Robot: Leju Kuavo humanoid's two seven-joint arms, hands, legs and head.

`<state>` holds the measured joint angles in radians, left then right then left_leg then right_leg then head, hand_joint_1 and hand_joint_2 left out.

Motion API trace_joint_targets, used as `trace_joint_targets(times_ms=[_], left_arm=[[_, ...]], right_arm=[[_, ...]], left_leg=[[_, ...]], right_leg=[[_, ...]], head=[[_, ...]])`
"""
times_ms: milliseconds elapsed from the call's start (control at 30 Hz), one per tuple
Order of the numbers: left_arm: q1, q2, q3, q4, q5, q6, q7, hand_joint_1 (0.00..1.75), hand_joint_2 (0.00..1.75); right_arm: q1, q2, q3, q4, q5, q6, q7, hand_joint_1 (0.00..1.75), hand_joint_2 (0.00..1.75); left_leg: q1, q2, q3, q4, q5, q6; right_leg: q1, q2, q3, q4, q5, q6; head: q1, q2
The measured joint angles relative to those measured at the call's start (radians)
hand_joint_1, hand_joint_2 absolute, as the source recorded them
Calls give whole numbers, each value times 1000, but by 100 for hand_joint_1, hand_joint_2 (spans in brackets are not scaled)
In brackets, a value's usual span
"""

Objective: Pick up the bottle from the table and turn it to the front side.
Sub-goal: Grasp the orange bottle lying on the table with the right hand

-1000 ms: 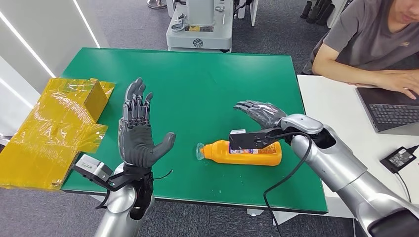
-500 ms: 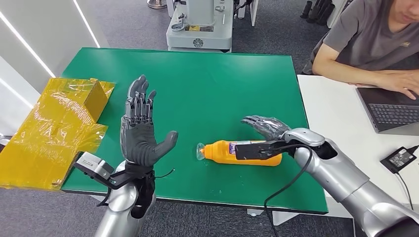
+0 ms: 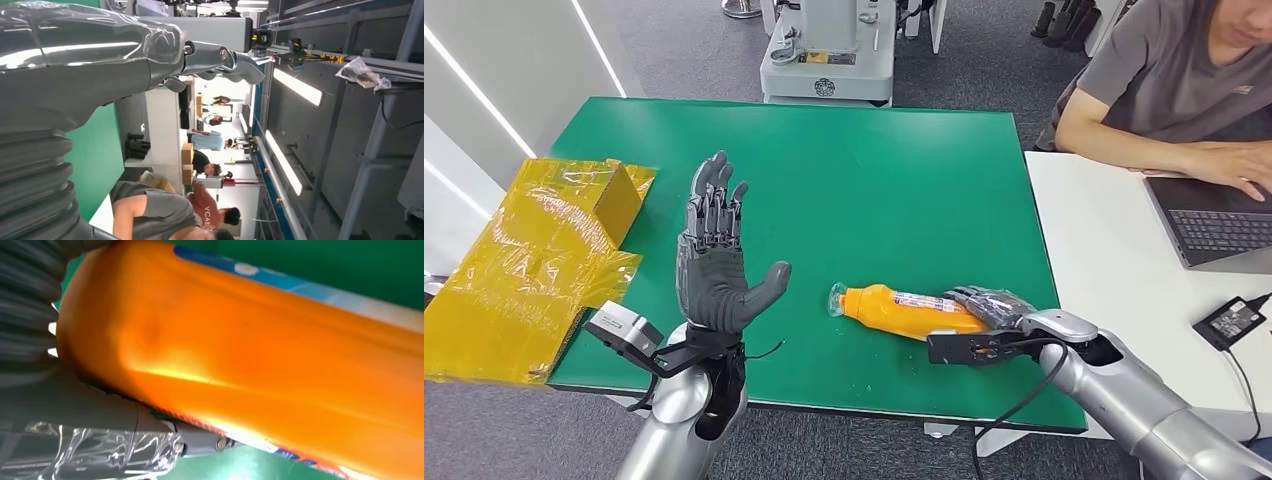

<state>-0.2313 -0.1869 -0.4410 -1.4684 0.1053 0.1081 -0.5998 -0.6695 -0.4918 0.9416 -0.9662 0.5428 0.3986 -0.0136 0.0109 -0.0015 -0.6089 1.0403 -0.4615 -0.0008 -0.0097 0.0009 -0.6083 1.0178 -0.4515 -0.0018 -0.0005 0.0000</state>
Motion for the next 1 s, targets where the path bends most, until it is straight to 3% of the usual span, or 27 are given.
trace_joint_targets(times_ms=[467, 500, 633, 700, 1000], left_arm=[[0, 2, -1, 0, 0, 2, 6, 0, 175], [0, 3, -1, 0, 0, 2, 7, 0, 175], [1, 5, 0, 0, -1, 4, 14, 0, 175], [1, 7, 0, -1, -2, 4, 15, 0, 175], [0, 17, 0, -2, -3, 6, 15, 0, 175]], right_arm=[[8, -6, 2, 3, 1, -11, 7, 0, 175], [9, -6, 2, 3, 5, -18, 7, 6, 175], [11, -5, 2, 5, 30, -48, 4, 168, 175], [11, -3, 2, 8, 41, -68, -4, 175, 175], [25, 10, -3, 11, 72, -138, -17, 175, 175]], left_leg=[[0, 0, 0, 0, 0, 0], [0, 0, 0, 0, 0, 0], [0, 0, 0, 0, 0, 0], [0, 0, 0, 0, 0, 0], [0, 0, 0, 0, 0, 0]], right_leg=[[0, 0, 1, 0, 0, 0], [0, 0, 1, 0, 0, 0], [0, 0, 2, 0, 0, 0], [0, -1, 2, 0, 0, 0], [0, -1, 1, 0, 0, 0]], head=[[0, 0], [0, 0], [0, 0], [0, 0], [0, 0]])
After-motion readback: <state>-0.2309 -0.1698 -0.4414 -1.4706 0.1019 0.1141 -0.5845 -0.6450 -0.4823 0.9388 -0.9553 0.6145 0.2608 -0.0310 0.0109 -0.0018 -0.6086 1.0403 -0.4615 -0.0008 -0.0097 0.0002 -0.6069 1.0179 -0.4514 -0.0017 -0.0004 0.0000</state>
